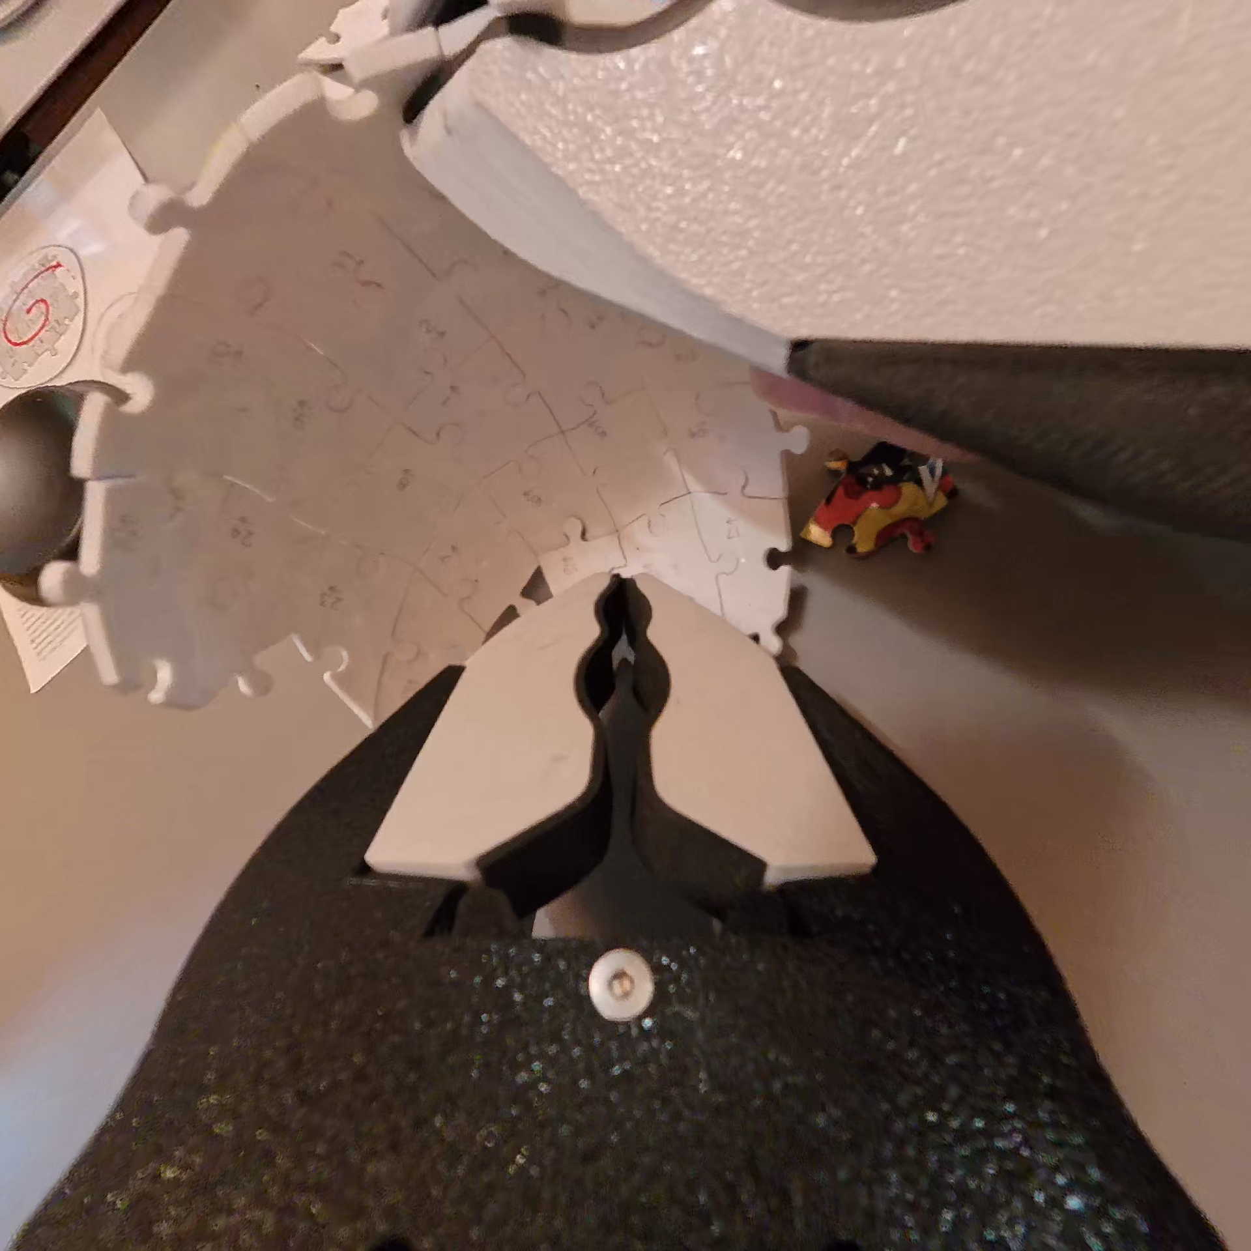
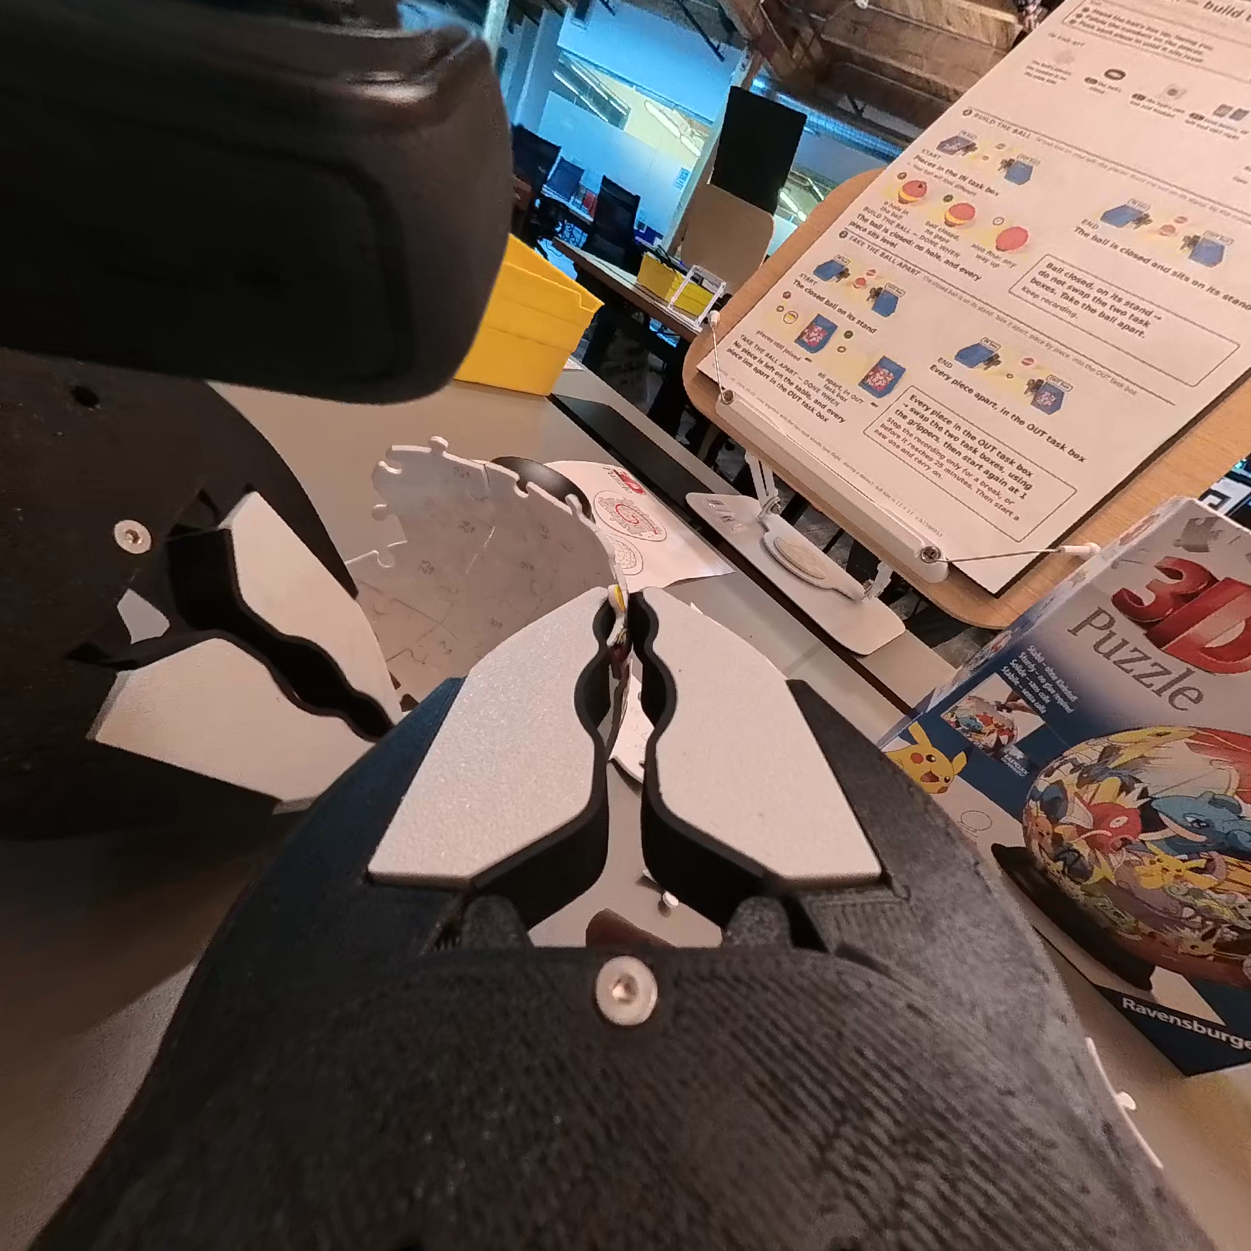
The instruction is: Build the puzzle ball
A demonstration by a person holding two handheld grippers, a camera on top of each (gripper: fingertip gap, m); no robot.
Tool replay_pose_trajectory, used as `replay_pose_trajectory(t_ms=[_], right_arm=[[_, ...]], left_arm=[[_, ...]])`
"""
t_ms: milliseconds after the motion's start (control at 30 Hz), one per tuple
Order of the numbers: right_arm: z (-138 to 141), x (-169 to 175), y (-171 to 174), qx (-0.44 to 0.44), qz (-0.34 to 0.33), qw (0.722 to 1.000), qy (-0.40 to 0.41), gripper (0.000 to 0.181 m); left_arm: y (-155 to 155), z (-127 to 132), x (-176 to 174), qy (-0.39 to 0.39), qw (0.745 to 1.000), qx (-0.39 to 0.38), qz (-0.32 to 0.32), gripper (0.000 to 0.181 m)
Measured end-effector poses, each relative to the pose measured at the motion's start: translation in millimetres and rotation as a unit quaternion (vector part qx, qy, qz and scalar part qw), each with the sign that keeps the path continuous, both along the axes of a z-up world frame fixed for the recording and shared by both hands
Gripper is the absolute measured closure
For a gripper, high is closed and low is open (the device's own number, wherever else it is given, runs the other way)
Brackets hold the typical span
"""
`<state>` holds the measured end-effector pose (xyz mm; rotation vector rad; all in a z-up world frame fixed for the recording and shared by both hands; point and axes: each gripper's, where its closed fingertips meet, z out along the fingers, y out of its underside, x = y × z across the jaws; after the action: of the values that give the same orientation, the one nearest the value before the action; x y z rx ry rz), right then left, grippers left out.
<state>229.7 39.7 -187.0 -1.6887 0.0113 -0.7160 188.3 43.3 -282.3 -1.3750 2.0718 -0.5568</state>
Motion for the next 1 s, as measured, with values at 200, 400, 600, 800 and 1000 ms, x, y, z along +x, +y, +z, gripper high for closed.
replay_pose_trajectory(t_ms=[200, 400, 600, 800, 1000], right_arm=[[-1, 1, -1, -0.001, -0.002, 1.000, 0.001, 0.177], [-1, 1, 0, -0.001, -0.001, 1.000, 0.001, 0.177], [-2, 1, 0, -0.001, -0.003, 1.000, 0.004, 0.177], [-2, 3, -1, -0.002, -0.006, 1.000, 0.009, 0.177], [-4, 5, -1, -0.003, -0.011, 1.000, 0.016, 0.177]], left_arm=[[7, 9, 4, -0.043, 0.999, 0.005, 0.009, 0.181], [12, 10, 10, -0.052, 0.998, 0.025, 0.000, 0.181], [14, 6, 17, -0.055, 0.996, 0.067, -0.002, 0.181], [13, 5, 18, -0.046, 0.997, 0.069, -0.006, 0.181], [12, 4, 16, -0.024, 0.996, 0.078, -0.027, 0.181]])
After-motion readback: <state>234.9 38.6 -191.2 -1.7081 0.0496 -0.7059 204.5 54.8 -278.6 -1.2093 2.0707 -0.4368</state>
